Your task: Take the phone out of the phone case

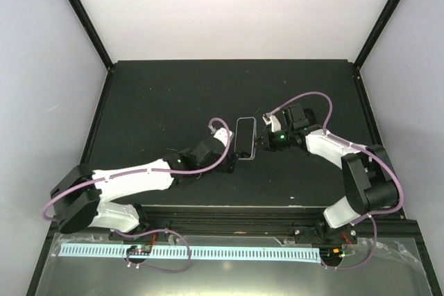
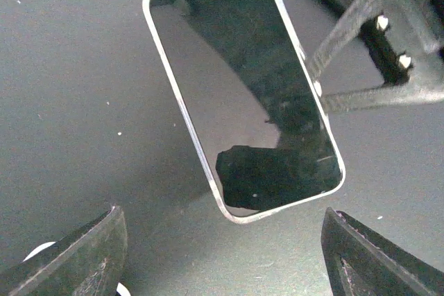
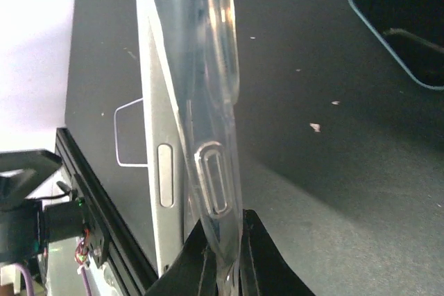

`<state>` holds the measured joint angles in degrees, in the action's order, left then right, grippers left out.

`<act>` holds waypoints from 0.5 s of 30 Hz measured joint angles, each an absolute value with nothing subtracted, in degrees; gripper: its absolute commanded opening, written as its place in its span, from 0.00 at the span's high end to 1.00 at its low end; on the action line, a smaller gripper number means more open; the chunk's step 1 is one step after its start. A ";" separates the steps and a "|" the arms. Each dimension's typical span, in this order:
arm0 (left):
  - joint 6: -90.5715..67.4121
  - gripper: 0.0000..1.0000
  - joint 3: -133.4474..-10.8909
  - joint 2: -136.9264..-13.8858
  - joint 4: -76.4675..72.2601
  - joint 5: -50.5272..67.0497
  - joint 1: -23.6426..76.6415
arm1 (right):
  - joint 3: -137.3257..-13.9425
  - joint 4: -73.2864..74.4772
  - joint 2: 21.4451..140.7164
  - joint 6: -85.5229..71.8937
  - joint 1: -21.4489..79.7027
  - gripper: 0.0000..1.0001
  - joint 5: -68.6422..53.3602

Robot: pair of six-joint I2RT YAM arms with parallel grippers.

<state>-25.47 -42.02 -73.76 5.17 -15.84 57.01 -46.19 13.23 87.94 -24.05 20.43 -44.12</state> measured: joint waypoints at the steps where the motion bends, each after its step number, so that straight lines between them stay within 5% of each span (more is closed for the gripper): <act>1: -25.43 0.20 -42.15 -74.87 5.17 -16.16 57.58 | -46.19 13.30 88.16 -24.77 20.43 0.99 -43.42; 3: -24.64 0.10 -42.70 -77.78 5.13 -16.58 58.89 | -46.22 13.39 89.03 -26.06 20.43 0.99 -42.59; 15: -18.04 0.16 -54.85 -94.06 6.42 -24.08 63.79 | -46.54 15.94 93.56 -29.15 20.43 0.99 -41.60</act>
<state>-18.04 -54.85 -94.06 6.42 -24.08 63.79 -46.54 15.94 93.56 -29.15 20.43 -41.60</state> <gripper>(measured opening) 0.848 0.062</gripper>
